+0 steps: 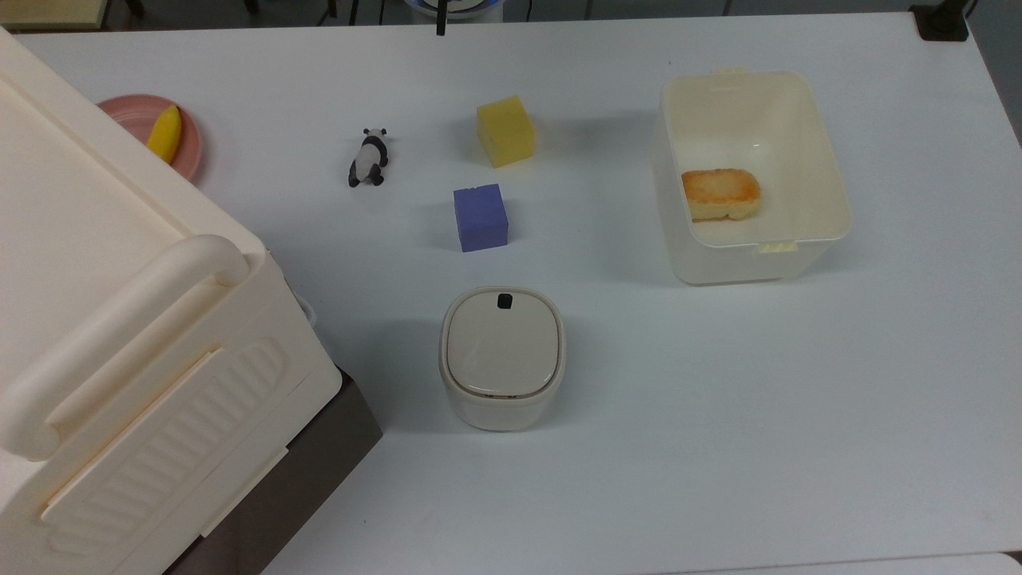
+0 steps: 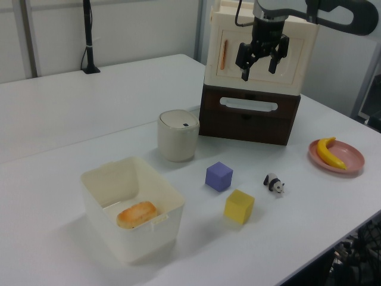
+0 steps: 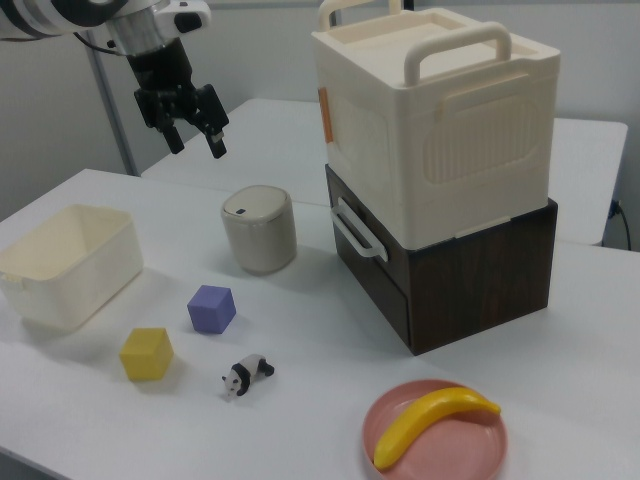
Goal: Slide the drawer open
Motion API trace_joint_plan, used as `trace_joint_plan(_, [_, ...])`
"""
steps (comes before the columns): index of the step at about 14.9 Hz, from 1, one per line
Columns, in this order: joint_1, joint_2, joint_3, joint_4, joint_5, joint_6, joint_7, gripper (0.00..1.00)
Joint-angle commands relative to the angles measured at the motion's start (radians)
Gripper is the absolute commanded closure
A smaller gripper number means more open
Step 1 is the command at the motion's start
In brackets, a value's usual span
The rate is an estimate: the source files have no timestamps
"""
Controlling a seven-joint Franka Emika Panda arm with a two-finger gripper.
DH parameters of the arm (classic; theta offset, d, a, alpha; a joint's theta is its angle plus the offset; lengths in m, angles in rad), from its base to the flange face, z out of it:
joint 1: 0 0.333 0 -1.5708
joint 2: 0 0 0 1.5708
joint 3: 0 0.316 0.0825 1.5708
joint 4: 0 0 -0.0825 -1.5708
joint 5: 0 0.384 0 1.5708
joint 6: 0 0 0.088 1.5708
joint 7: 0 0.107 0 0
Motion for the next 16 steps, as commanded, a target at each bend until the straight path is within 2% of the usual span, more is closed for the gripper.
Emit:
trace_joint_plan(1, [0.003, -0.014, -0.006, -0.027, 0.006, 0.009, -0.051, 0.00])
trace_joint_plan(16, [0.009, -0.006, -0.006, -0.030, 0.004, 0.009, -0.022, 0.00])
